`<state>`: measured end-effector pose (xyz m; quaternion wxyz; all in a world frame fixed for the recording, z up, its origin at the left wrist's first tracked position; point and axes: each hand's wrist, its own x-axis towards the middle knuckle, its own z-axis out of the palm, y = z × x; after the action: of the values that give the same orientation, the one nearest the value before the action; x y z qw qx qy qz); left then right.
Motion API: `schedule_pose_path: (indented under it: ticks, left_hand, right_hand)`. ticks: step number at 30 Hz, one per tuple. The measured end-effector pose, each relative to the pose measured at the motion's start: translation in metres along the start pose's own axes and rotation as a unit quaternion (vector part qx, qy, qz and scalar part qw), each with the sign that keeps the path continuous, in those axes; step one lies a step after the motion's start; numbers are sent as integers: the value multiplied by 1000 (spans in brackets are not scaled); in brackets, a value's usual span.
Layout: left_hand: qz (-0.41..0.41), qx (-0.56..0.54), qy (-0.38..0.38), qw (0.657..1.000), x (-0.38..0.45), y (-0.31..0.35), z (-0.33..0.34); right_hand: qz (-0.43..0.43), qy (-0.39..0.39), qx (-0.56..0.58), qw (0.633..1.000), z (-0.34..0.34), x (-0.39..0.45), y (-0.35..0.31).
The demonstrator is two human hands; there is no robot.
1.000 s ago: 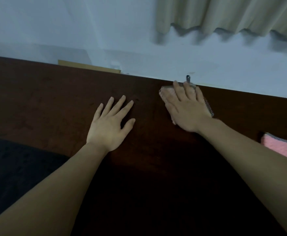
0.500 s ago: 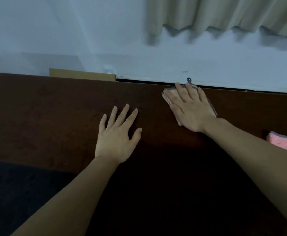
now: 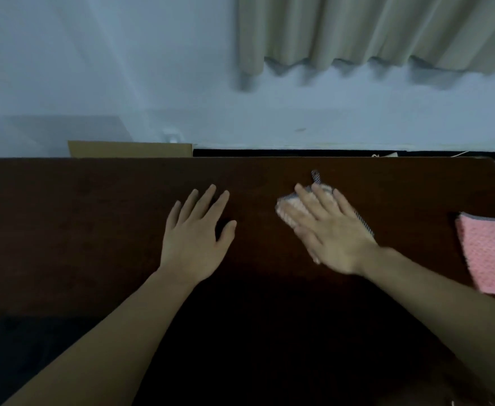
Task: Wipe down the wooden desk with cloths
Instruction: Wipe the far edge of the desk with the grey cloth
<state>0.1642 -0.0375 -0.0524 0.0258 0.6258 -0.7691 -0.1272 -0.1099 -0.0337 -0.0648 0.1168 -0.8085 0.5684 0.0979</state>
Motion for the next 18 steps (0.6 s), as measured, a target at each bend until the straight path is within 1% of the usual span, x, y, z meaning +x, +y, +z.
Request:
schedule_pose_path:
  ticks: [3, 6, 8, 11, 13, 15, 18]
  left_hand:
    - [1, 15, -22, 1000, -2, -19, 1]
    - [-2, 15, -33, 999, -4, -29, 7]
    - [-2, 10, -29, 1000, -4, -30, 12]
    - [-6, 19, -17, 1000, -5, -29, 17]
    - [-8, 22, -8, 1000, -5, -29, 19]
    - [-9, 26, -6, 1000, -5, -29, 20]
    - [-8, 25, -7, 1000, -5, -29, 19]
  right_hand:
    - [85, 22, 9, 996, -10, 51, 8]
    - [119, 22, 16, 993, -12, 71, -5]
    - [91, 21, 3, 996, -5, 53, -24]
    - [-14, 22, 2, 1000, 8, -5, -61]
    - [-58, -1, 17, 998, 9, -31, -70]
    - [-59, -18, 0, 998, 8, -26, -61]
    - [-2, 11, -10, 1000, -1, 20, -35]
